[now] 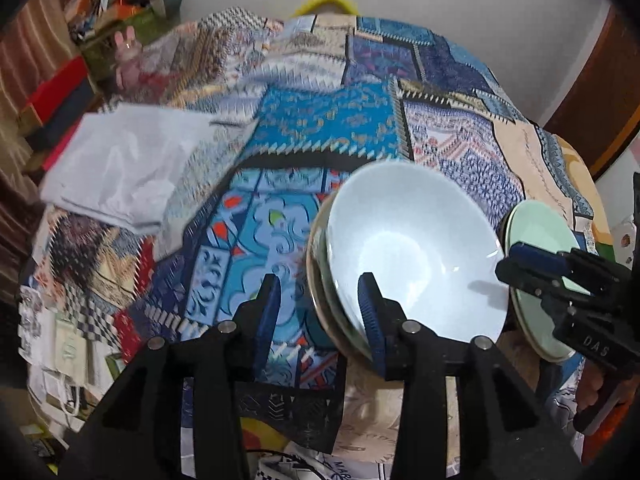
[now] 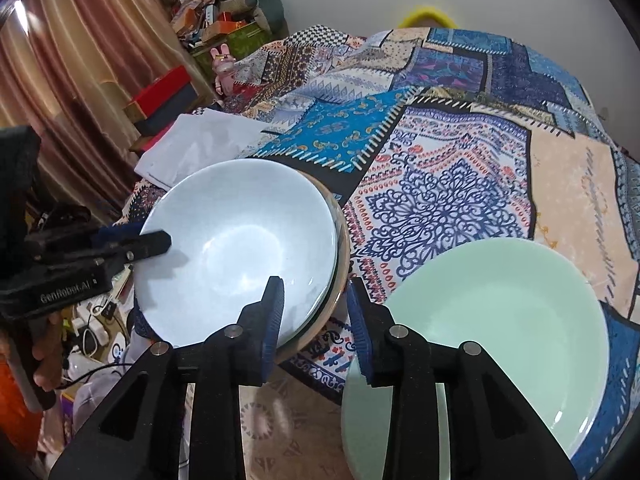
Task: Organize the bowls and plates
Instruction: 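Carry the white bowl with both grippers over the nested bowls on the plates, then lower the white bowl into the light green bowl with both grippers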
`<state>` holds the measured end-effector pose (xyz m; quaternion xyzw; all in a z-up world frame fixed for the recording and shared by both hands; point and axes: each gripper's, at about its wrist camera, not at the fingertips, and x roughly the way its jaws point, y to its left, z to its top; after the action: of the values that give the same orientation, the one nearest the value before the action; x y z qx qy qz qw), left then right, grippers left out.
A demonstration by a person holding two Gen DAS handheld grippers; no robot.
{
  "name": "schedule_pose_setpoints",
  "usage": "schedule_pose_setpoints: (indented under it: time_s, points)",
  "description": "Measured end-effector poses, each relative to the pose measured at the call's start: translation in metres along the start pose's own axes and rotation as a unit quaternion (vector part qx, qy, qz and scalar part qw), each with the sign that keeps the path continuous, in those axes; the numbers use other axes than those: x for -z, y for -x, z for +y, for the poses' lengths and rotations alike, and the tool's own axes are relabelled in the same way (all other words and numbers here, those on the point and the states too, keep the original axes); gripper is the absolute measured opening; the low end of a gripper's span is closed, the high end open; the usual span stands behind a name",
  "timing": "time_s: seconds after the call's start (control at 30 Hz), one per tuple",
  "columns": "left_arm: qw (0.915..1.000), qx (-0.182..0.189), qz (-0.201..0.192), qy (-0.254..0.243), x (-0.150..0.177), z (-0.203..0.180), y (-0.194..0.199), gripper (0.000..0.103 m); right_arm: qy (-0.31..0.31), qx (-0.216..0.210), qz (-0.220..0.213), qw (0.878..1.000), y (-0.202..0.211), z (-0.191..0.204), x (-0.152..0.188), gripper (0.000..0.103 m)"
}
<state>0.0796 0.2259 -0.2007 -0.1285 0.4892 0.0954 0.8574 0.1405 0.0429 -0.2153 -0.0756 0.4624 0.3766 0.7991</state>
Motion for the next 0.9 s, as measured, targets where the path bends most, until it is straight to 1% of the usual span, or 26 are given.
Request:
schedule_pose_setpoints:
  time_s: [0.33,0.43,0.5,0.6,0.67,0.7,0.73,0.8,0.9]
  points:
    - [0.9984,0.046,0.031,0.012,0.008,0.004,-0.026,0.042,-0.009,-0.011,0.033,0.999,-0.027,0.001,0.000,0.030]
    - [0.9970,0.060,0.044,0.021,0.010,0.007,-0.035,0.043,-0.009,-0.016,0.040,0.999,-0.034,0.003,0.001,0.032]
    - [0.9965,0.063,0.049,0.022,0.012,0.006,-0.040,0.043,-0.007,-0.016,0.039,0.999,-0.036,0.004,0.000,0.032]
    - [0.9964,0.069,0.044,0.023,0.012,0.005,-0.041,0.043,-0.008,-0.015,0.037,0.999,-0.037,0.004,-0.001,0.033]
    - [0.9956,0.078,0.046,0.025,0.012,0.004,-0.042,0.042,-0.010,-0.017,0.035,0.999,-0.038,0.003,-0.001,0.033]
    - [0.9951,0.083,0.048,0.026,0.013,0.003,-0.043,0.039,-0.009,-0.016,0.034,0.999,-0.038,0.003,-0.001,0.033]
    - [0.9948,0.085,0.049,0.026,0.013,0.002,-0.043,0.039,-0.009,-0.015,0.032,0.999,-0.038,0.003,-0.001,0.032]
    - [0.9959,0.076,0.043,0.023,0.013,-0.002,-0.041,0.039,-0.010,-0.008,0.029,1.000,-0.038,0.003,0.000,0.031]
    - [0.9966,0.068,0.040,0.026,0.013,-0.004,-0.040,0.039,-0.015,-0.009,0.027,0.999,-0.037,0.002,0.000,0.030]
